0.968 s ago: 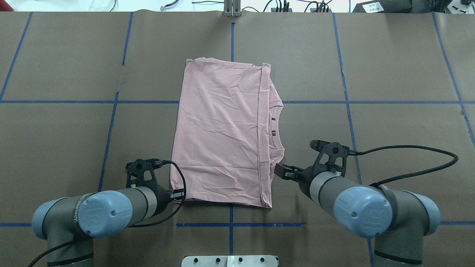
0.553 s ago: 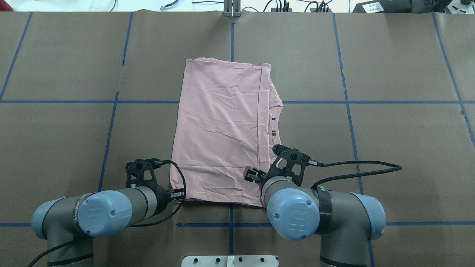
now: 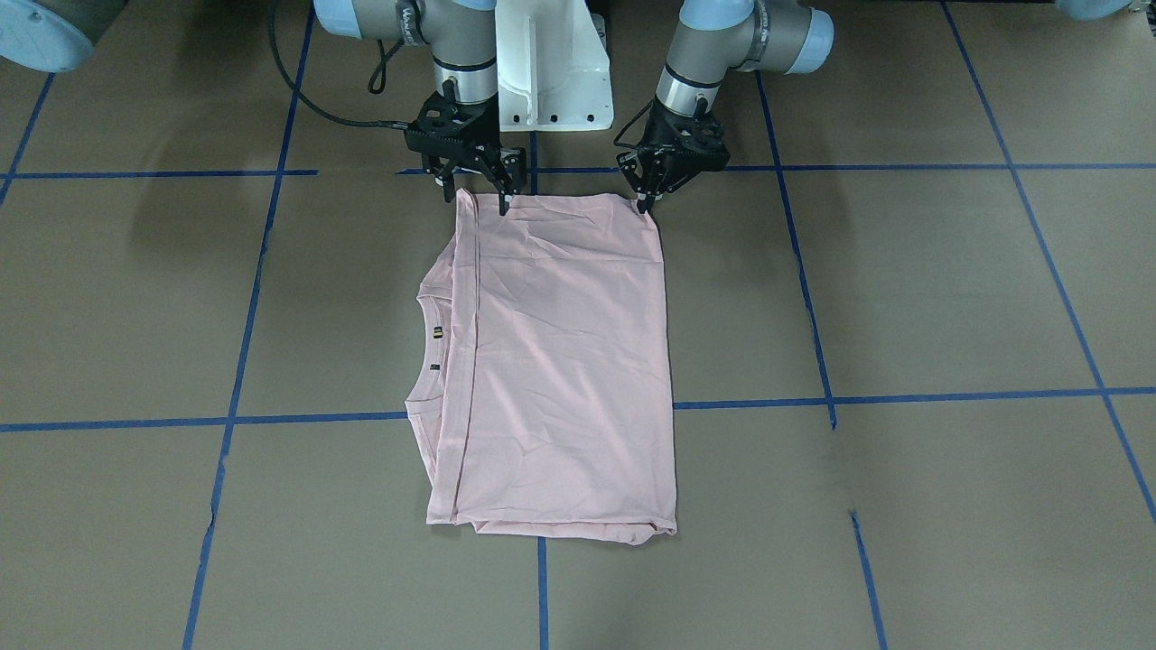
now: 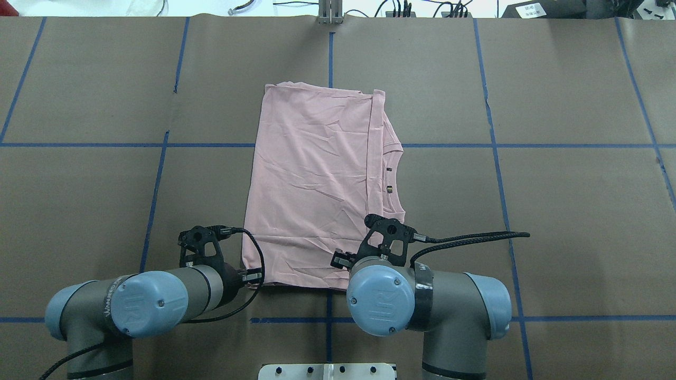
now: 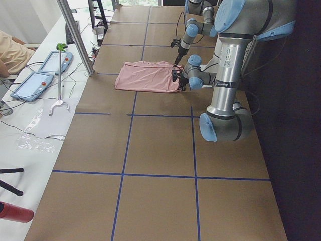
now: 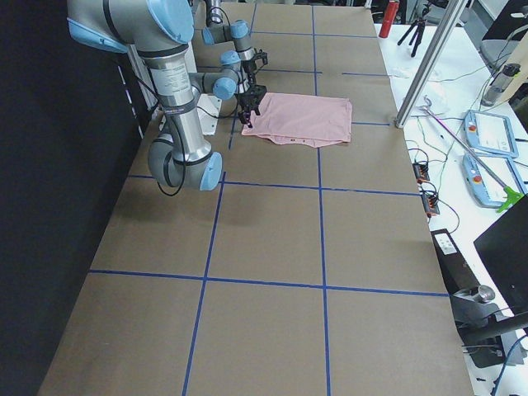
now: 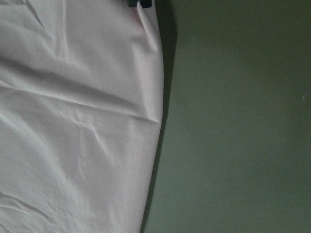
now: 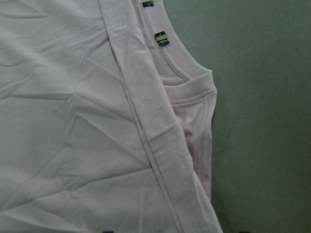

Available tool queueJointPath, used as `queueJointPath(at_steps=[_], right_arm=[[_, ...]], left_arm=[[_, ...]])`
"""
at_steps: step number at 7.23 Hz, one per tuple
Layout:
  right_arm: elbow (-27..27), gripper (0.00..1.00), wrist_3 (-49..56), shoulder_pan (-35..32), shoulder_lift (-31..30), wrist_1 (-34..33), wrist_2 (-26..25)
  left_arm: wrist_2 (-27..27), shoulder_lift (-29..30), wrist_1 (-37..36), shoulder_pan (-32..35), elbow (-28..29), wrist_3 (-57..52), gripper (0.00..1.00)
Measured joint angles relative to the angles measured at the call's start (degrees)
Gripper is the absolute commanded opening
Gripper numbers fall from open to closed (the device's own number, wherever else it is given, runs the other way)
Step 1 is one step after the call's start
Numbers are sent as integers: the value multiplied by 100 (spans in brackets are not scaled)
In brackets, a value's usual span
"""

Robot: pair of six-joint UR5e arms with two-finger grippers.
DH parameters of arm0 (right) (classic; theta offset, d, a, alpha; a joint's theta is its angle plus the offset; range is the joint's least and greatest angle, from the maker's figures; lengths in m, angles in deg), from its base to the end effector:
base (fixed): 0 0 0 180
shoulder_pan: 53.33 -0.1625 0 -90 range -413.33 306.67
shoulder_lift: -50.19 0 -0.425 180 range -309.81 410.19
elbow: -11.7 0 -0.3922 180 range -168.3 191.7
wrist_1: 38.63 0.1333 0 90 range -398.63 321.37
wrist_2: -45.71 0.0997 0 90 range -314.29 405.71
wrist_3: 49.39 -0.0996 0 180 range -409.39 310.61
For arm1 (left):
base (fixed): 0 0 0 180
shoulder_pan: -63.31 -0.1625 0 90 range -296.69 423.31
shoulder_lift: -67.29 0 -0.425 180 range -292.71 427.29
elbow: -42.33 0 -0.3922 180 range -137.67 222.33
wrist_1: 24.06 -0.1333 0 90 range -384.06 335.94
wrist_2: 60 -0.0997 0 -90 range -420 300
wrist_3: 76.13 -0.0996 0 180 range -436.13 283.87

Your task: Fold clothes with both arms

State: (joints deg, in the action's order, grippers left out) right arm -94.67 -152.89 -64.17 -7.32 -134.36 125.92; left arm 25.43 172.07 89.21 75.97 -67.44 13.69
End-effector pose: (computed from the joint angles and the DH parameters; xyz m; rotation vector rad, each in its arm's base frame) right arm -0.5868 -0.2653 0.2291 0.1466 -0.7617 0.4678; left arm 0.5238 -0.2624 0.3195 0.1857 0.9967 -0.2391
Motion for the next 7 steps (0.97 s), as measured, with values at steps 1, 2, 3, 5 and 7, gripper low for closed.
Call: queueJointPath(at_steps=[1,2,3,5,7], right_arm=[[102,77,3,2,100,-61,20],[191,76,-1,2,138,-73,24],[281,76,-19,6,155,-58,23],[435,77,-51,34,173,-32,20],[496,77,-71,116,178,-26,12]], left_arm=[[0,4,-2,0,0,0,0],[0,5,-2,0,0,3,0],[0,6,-2,0,0,6,0],[0,7,1,0,0,15,0],[0,7,2,0,0,17,0]])
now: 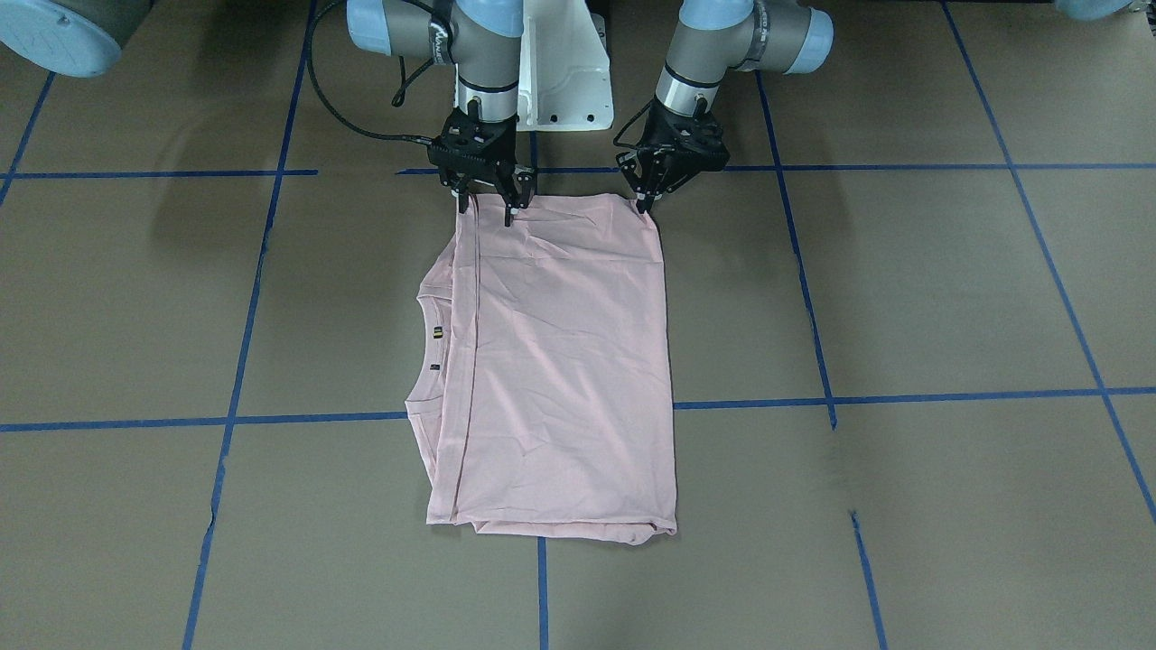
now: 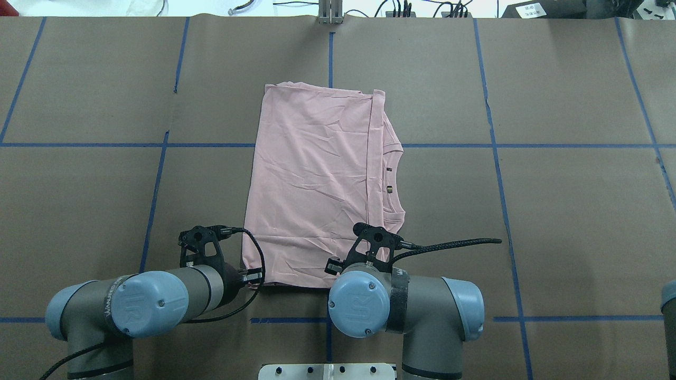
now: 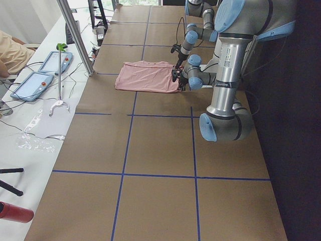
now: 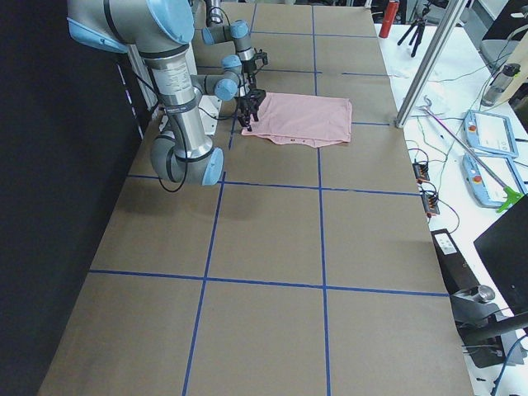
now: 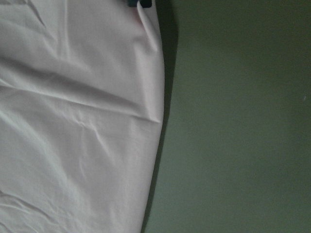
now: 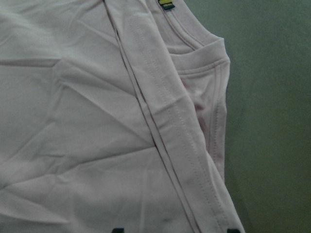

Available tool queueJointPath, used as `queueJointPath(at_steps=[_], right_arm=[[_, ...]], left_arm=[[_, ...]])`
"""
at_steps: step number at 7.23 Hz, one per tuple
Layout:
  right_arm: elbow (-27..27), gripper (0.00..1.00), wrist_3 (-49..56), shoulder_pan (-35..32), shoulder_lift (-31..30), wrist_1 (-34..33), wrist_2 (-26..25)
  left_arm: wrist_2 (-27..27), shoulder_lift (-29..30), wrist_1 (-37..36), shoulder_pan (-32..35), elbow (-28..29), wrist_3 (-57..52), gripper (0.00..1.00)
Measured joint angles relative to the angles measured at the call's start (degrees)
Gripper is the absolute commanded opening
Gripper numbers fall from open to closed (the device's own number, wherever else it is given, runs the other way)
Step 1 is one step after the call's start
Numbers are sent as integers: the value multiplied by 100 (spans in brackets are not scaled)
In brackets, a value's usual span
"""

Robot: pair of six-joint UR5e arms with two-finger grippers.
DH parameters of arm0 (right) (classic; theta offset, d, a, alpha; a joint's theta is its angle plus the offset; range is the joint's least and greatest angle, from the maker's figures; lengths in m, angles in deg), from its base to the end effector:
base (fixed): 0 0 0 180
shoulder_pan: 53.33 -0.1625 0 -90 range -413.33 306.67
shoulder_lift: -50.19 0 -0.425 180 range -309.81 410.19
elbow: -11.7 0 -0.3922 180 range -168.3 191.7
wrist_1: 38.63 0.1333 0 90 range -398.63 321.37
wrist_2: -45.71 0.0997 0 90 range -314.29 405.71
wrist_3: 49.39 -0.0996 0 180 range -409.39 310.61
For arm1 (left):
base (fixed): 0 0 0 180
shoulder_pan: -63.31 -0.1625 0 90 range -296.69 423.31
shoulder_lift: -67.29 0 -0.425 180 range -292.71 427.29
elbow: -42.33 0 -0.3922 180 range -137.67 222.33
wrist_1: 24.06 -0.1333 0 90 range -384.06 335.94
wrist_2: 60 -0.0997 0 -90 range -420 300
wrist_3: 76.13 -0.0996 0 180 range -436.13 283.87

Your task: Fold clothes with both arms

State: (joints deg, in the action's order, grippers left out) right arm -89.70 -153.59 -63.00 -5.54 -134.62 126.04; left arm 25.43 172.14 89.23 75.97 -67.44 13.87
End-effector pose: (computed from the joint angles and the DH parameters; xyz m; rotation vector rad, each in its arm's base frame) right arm -0.6183 -0.2576 0.2451 0.1358 -0.7031 0.4573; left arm 0.5240 -0.2625 0.3188 0.1843 0.9986 -0.2420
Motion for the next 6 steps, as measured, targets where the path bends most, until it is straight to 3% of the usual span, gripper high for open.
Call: queueJointPath(at_steps=[3,4,6], right_arm=[[40,76,-21,75,-2,3,-15],[57,64,-26,82,-3,7,-23],[82,17,-63,87,3,20,-40]], left_arm=[[0,0,0,0,0,0,0],[0,0,-1,0,0,0,0],[0,0,-2,0,-2,1,0]])
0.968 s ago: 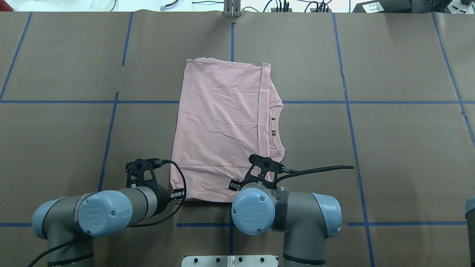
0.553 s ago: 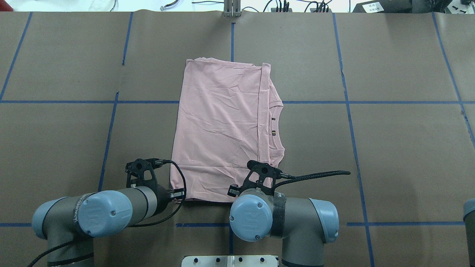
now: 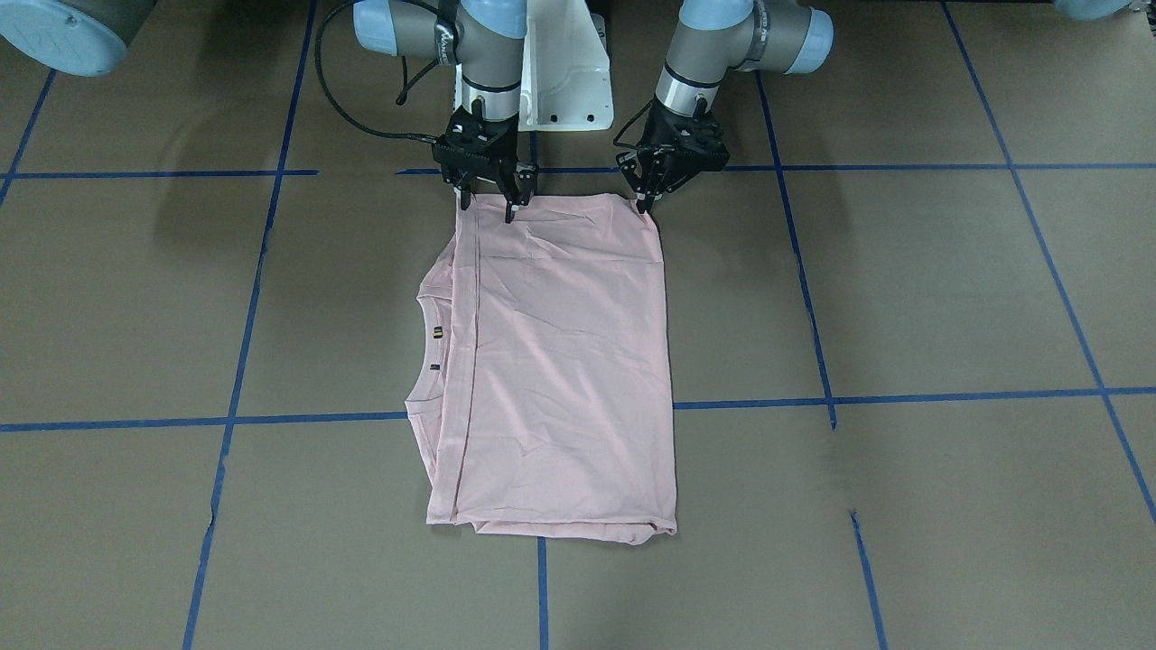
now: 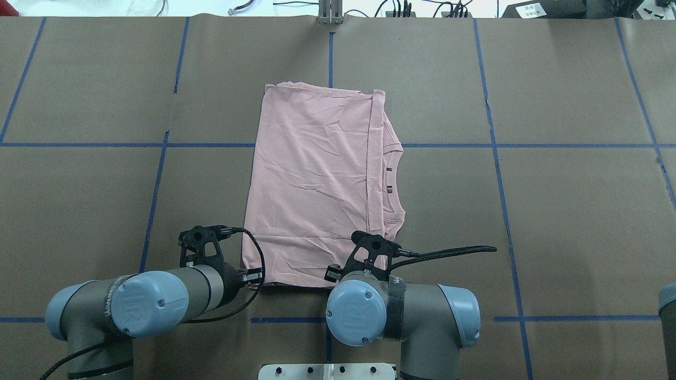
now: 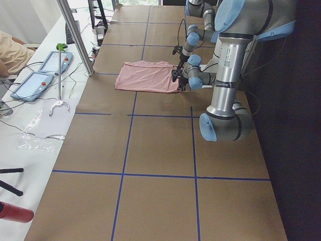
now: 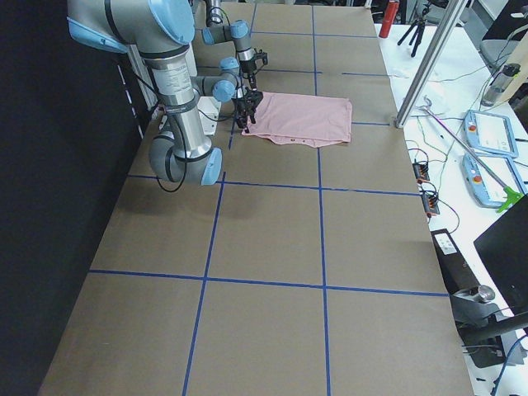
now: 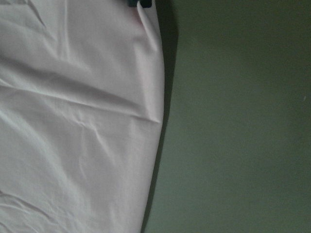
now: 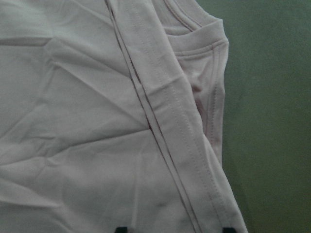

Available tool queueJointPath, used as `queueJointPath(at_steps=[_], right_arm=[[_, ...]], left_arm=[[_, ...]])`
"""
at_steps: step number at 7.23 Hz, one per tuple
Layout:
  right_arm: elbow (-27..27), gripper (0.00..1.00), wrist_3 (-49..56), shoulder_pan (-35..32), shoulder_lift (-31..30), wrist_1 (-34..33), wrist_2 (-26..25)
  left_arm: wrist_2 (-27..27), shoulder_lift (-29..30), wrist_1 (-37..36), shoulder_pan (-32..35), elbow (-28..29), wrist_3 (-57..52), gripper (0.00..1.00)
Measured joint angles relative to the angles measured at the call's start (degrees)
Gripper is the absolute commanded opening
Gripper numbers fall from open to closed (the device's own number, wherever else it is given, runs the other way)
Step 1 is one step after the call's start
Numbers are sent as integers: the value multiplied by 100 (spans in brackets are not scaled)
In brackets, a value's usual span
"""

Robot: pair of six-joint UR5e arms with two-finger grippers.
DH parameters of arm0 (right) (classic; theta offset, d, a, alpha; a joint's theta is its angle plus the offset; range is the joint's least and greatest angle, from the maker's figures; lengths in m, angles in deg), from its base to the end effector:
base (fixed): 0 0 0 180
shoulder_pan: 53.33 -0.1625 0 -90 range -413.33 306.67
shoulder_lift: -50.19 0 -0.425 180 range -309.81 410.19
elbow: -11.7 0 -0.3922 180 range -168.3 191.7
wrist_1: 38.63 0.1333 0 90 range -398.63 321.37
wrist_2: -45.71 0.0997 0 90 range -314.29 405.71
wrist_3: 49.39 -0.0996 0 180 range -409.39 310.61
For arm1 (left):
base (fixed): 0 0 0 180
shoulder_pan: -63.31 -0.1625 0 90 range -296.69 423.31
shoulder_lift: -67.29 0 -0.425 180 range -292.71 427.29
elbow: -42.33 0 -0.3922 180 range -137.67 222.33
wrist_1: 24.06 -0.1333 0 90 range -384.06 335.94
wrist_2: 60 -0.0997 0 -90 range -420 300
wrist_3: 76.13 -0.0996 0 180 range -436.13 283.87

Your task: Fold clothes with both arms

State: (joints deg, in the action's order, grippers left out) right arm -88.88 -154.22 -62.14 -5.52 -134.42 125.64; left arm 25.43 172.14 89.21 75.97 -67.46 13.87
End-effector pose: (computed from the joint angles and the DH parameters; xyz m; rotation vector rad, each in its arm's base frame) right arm -0.6258 -0.2495 0.2502 0.1341 -0.6944 0.4554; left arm 0.5239 -0.2624 0.3186 0.1843 0.9986 -0.2420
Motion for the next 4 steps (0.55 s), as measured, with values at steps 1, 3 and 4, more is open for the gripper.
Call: queueJointPath(at_steps=[1,3,4], right_arm=[[10,0,-100,0,8,4,-2],[14,0,-294,1,25,5,-3],[13,0,-321,1,26,7,-3]], left_arm=[[0,0,0,0,-3,0,0],[-6,0,-2,0,-6,0,0],[-8,0,-4,0,-5,0,0]])
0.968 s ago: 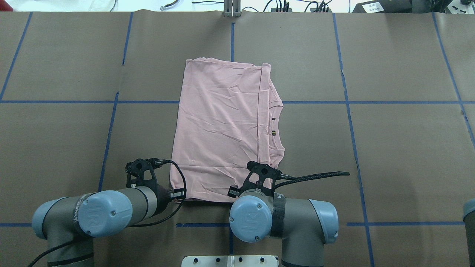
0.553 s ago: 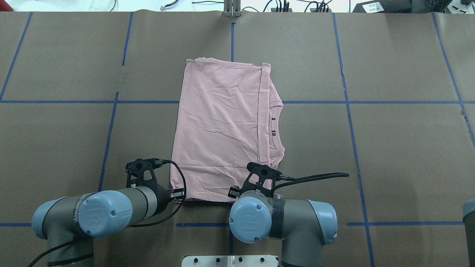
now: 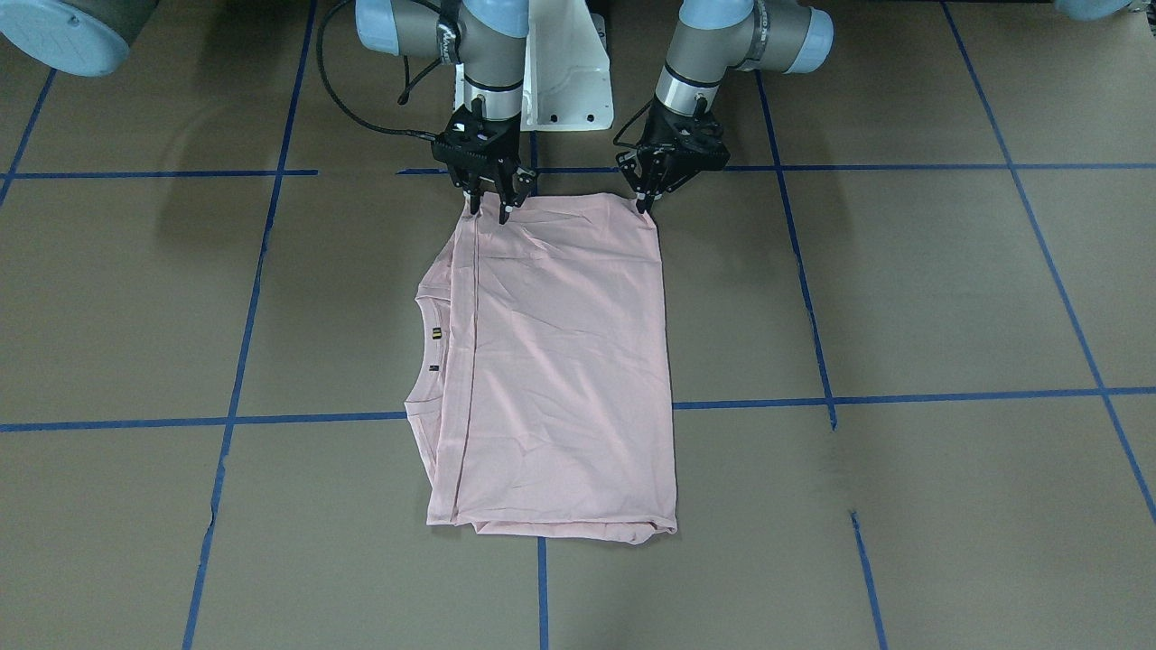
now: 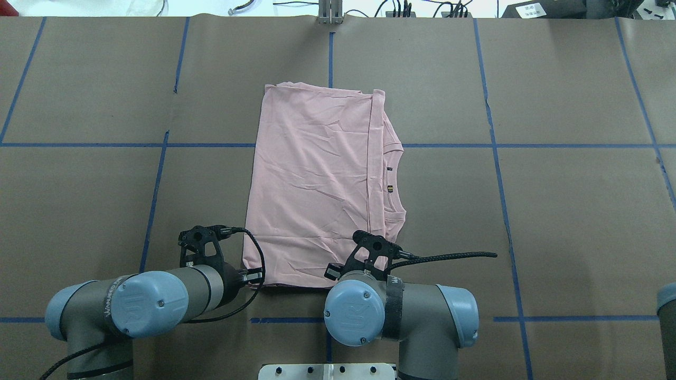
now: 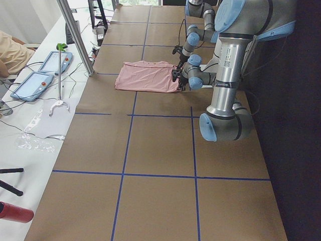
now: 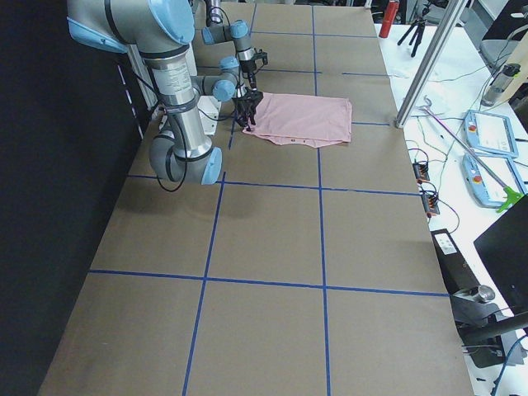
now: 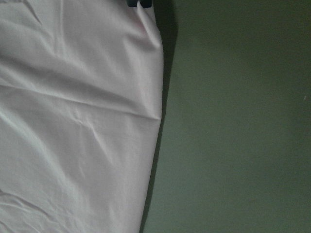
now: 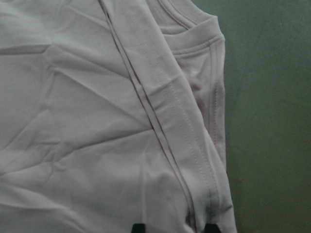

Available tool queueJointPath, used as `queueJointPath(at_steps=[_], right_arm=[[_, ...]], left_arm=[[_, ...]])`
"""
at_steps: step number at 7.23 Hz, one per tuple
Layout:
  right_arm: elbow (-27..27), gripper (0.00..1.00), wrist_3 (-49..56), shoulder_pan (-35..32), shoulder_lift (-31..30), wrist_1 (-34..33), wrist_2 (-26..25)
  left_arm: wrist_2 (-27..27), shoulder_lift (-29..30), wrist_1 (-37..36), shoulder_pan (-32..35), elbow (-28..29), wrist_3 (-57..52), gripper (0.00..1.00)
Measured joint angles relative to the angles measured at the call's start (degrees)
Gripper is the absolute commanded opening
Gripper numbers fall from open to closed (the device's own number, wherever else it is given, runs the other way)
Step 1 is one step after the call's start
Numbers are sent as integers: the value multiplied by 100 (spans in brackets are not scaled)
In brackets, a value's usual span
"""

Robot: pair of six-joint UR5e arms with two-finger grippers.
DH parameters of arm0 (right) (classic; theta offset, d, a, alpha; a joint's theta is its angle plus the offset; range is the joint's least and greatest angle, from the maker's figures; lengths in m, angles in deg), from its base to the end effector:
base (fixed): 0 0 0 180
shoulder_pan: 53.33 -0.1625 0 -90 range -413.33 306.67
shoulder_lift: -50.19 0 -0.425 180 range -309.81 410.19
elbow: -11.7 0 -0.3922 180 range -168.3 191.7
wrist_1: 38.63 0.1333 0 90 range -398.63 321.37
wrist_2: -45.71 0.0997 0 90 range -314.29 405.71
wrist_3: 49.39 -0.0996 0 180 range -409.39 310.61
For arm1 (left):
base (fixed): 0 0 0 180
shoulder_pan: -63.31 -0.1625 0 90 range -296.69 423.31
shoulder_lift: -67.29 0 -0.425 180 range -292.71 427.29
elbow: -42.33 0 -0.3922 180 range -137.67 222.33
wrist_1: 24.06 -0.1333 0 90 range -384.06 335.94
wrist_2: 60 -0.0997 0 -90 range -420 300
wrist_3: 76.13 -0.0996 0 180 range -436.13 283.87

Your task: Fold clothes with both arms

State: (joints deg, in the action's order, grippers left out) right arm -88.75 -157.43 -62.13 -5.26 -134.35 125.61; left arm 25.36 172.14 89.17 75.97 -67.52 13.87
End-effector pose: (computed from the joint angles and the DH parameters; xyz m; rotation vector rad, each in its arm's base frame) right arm -0.6268 -0.2496 0.2480 0.1150 -0.7030 0.5091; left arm 0.5236 -0.2625 0.3183 0.1854 0.9988 -0.2426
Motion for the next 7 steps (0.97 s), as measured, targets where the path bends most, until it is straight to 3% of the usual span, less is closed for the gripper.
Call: queueJointPath(at_steps=[7], right_arm=[[-67,0,2,-57,-2,10,0]], left_arm=[[8,0,-2,-8,6,-8,0]])
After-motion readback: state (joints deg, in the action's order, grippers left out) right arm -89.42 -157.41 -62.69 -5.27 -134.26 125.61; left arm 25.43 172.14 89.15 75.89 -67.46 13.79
